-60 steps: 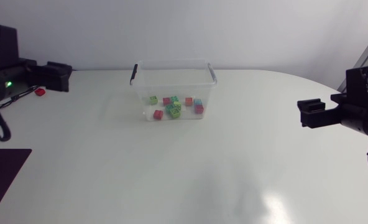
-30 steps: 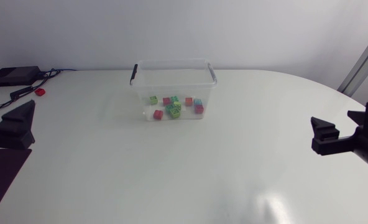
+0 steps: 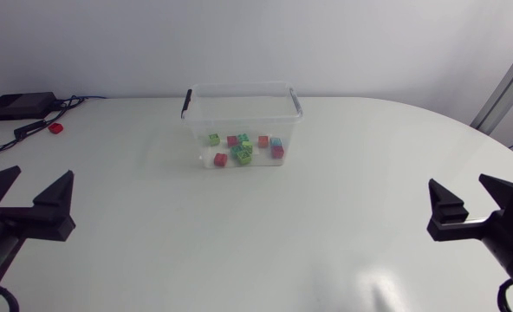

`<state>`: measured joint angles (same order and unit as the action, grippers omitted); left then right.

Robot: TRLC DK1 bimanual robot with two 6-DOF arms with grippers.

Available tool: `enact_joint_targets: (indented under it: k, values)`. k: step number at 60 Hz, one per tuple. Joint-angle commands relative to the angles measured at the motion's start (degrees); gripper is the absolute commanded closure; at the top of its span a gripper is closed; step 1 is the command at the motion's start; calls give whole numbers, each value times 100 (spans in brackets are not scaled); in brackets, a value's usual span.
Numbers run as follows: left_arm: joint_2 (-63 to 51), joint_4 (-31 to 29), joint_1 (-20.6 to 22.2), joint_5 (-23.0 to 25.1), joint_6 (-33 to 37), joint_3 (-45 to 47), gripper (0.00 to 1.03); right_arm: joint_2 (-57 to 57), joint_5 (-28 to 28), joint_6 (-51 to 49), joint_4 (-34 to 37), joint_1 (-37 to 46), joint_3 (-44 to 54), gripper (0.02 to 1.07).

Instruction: Place the duplo bricks in the container

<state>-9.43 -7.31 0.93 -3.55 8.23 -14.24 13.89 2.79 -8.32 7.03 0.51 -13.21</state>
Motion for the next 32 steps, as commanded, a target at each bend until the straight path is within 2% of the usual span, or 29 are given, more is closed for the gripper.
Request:
enact_joint_targets:
  k: [1,24,32]
  values:
    - [192,179,-51,77,-256,343,5,-260,-60,262,-195,-10,327,7]
    - [935,725,-92,352,-817,1413,5,-1378,-276,826,-698,-51,1311,7]
    - [943,731,-93,355,-823,1424,5,-1389,-279,832,-703,-51,1321,7]
